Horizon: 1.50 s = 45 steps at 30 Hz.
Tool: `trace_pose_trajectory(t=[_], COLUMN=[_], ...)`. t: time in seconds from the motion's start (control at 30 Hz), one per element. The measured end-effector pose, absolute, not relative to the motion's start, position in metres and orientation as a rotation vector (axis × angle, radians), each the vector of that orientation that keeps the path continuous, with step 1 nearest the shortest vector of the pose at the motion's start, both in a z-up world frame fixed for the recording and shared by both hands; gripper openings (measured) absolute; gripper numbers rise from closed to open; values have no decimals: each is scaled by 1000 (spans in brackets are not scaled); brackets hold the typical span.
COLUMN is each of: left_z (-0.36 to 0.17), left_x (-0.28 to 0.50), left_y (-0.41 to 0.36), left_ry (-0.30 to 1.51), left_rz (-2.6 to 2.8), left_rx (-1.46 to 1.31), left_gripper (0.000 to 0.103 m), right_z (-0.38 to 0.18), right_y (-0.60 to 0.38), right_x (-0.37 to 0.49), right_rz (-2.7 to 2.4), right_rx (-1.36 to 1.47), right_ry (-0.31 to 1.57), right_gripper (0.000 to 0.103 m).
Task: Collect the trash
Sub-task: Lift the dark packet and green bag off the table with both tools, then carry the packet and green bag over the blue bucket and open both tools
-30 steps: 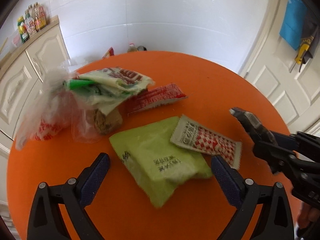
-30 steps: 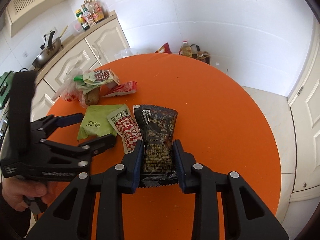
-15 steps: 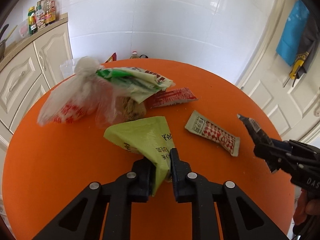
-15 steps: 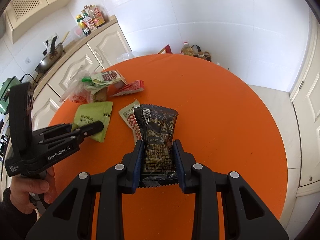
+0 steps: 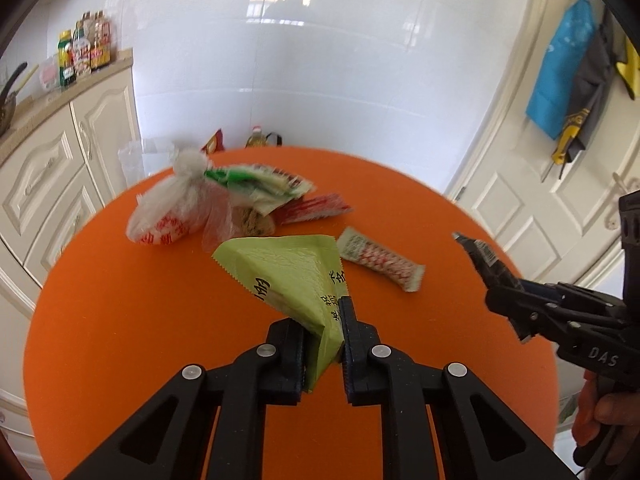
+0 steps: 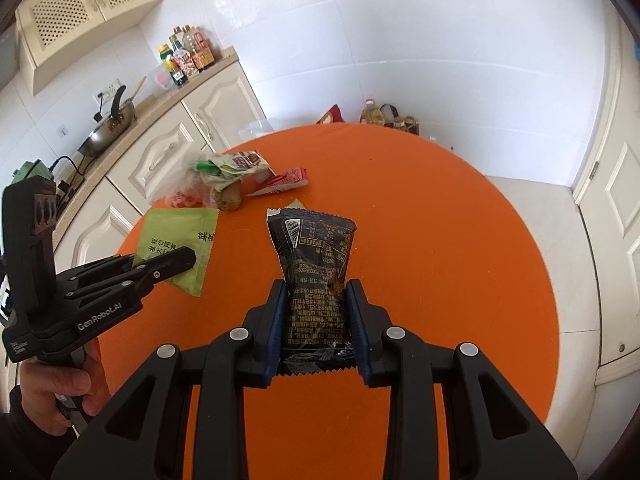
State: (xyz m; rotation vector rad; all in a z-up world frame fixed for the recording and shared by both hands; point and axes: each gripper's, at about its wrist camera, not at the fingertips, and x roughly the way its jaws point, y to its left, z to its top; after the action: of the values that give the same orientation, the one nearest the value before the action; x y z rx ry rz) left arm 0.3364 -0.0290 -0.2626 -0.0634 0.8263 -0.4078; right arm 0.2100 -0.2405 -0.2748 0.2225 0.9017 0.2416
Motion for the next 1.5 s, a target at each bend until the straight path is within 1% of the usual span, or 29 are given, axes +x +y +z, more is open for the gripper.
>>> trace_pose_trajectory(t=[0.47, 0.77, 0.97, 1.07, 1.23, 1.5], left_z=[-183, -155, -148, -150, -169, -216], left_x=[250, 191, 167, 166, 165, 155], left_y=[-47, -64, -100, -125, -173, -249], left_ry=[620, 544, 525, 534, 617, 747], left_rz=[-524, -620, -743, -809, -926, -1042], left_rx=[-13, 23, 57, 80, 114, 252], left_gripper=[10, 10, 10, 10, 11, 11], right_z=[-211, -172, -161, -164, -186, -263], right_y=[-265, -297, -339, -370, -419, -494], right_x=[135, 80, 38, 16, -12, -50], right_rz=[194, 102, -13, -91, -222, -375], right_rx=[241, 255, 295, 326, 386, 531], right_ry=[732, 619, 565, 563, 600, 710], right_gripper=[30, 30, 30, 30, 30, 30])
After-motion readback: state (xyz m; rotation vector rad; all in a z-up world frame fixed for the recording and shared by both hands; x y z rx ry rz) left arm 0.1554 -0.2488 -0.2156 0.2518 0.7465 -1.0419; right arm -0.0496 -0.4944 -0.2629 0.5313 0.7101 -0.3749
